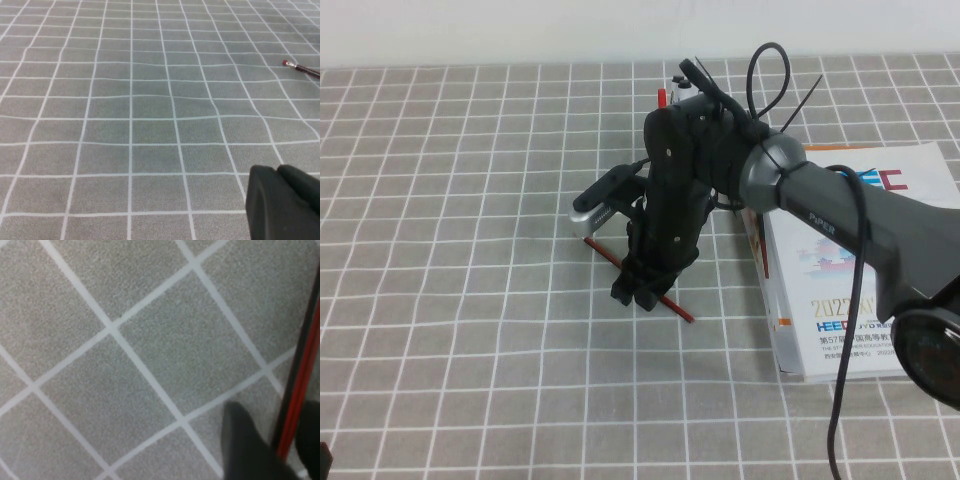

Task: Put the pen into the pen holder
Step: Pick up the pen on the table, then place the pen onto the pen holder

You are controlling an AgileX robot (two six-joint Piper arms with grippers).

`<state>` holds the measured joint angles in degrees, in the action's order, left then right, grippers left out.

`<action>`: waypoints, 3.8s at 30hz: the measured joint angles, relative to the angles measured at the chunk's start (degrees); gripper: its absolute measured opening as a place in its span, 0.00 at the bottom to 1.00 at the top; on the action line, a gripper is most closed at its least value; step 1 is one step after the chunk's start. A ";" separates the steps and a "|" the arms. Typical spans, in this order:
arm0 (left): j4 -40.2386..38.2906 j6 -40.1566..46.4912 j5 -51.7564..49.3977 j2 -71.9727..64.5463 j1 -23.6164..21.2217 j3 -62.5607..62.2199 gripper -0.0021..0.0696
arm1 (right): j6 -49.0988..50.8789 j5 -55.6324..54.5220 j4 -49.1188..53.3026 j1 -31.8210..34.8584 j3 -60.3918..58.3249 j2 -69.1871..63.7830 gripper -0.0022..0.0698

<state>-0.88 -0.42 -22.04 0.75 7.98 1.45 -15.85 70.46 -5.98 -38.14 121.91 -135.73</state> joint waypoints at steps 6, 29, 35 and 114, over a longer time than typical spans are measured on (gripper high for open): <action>0.00 0.00 0.00 0.00 0.00 0.00 0.02 | -0.14 0.00 0.00 0.00 0.00 -0.09 0.18; 0.00 0.00 0.00 0.00 0.00 0.00 0.02 | 3.61 0.11 -9.32 2.12 -2.90 7.23 0.01; 0.00 0.00 0.00 0.00 0.00 0.00 0.02 | 4.20 0.11 0.46 0.12 -2.90 7.93 0.05; 0.00 0.00 0.00 0.00 0.00 0.00 0.02 | 22.32 -97.17 3.65 8.12 -44.05 20.42 0.04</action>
<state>-0.88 -0.42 -22.04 0.75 7.98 1.45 6.47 -26.71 -2.33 -30.02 77.86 -115.30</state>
